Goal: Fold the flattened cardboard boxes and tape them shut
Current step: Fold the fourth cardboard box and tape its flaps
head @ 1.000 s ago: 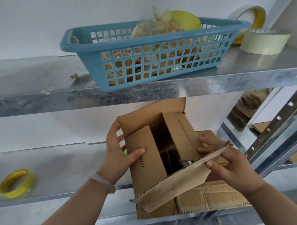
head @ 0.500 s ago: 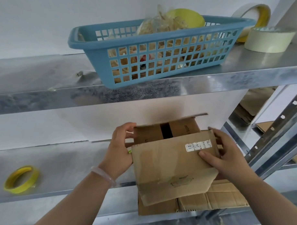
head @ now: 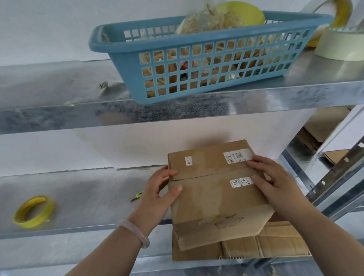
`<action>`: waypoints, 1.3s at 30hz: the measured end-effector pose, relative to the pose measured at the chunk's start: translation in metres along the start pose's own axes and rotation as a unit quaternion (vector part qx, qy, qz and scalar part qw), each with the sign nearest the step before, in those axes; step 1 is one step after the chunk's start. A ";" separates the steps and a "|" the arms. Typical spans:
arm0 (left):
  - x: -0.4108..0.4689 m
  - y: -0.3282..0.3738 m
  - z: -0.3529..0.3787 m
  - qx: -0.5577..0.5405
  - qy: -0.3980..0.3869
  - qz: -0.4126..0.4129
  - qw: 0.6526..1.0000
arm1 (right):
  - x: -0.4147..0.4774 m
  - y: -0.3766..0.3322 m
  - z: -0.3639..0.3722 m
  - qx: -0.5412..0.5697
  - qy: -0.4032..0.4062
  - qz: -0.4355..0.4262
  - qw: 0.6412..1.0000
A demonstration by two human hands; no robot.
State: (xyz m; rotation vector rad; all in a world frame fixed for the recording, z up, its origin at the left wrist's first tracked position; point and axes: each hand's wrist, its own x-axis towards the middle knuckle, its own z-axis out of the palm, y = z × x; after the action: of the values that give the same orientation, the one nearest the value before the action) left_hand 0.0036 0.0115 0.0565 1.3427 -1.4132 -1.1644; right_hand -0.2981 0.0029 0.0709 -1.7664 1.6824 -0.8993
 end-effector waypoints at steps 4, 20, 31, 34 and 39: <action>-0.004 0.004 0.005 -0.063 0.011 -0.016 0.998 | -0.001 -0.004 -0.001 0.013 -0.058 0.058 0.997; -0.061 0.021 -0.212 -0.029 0.179 0.041 0.983 | -0.016 -0.167 0.141 0.105 -0.039 -0.009 0.994; -0.045 -0.038 -0.339 -0.006 0.153 -0.012 0.988 | -0.008 -0.225 0.282 0.154 -0.079 0.073 0.982; -0.030 -0.055 -0.337 -0.024 0.125 -0.027 0.992 | -0.005 -0.218 0.285 0.146 -0.062 0.091 0.983; -0.010 -0.071 -0.338 -0.029 0.099 -0.031 0.994 | 0.006 -0.215 0.288 0.086 -0.044 0.079 0.992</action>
State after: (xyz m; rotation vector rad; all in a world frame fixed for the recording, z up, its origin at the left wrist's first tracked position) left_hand 0.3492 -0.0021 0.0588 1.4286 -1.1949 -1.0712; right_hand 0.0606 -0.0050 0.0530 -1.5133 1.6125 -0.8565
